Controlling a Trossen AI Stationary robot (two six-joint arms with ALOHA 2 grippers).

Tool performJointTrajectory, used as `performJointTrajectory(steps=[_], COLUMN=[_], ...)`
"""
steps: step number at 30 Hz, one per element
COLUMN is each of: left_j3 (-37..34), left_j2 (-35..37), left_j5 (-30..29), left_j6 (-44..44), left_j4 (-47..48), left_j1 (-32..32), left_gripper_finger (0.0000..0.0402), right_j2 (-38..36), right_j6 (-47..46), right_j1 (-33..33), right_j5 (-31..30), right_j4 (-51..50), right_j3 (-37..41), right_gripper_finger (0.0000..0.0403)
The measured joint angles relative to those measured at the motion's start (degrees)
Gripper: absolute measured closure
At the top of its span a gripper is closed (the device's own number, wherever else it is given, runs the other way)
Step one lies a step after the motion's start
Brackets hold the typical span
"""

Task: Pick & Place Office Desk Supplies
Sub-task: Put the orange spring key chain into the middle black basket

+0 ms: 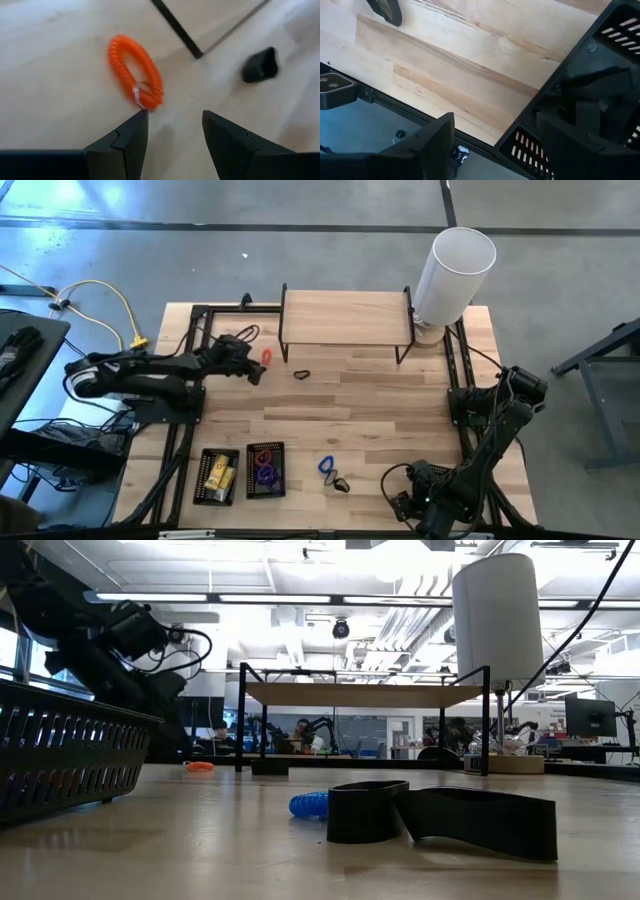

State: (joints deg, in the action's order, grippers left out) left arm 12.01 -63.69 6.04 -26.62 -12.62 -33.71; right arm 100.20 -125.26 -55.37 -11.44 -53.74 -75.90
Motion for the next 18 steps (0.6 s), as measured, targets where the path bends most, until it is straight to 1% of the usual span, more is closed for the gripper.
performJointTrajectory(steps=[3, 8, 10, 13, 18], left_j3=[0.00, 0.00, 0.00, 0.00, 0.00], left_j2=[-1.36, -1.48, -1.48, -1.48, -2.55], left_j5=[-5.45, -13.76, -15.38, -15.61, -18.57], left_j6=[0.98, 1.76, 1.76, 3.26, 4.92], left_j4=[-1.37, -2.49, -4.23, -5.93, -6.03], left_j1=[1.38, 3.04, 3.52, 4.33, 5.54], left_gripper_finger=[0.0220, 0.0220, 0.0220, 0.0220, 0.0220], right_j2=[0.00, -0.02, -0.02, -0.02, 0.00], right_j6=[0.20, 0.18, 0.20, 0.60, 1.03], right_j1=[0.00, 0.00, 0.00, 0.00, 0.00], right_j5=[0.02, 0.14, 1.05, 1.57, 1.55], right_j4=[0.02, 0.47, 0.45, 0.46, 0.30], right_j3=[0.00, 0.00, 0.00, 0.00, 0.00], right_gripper_finger=[0.0133, 0.0133, 0.0133, 0.0133, 0.0133])
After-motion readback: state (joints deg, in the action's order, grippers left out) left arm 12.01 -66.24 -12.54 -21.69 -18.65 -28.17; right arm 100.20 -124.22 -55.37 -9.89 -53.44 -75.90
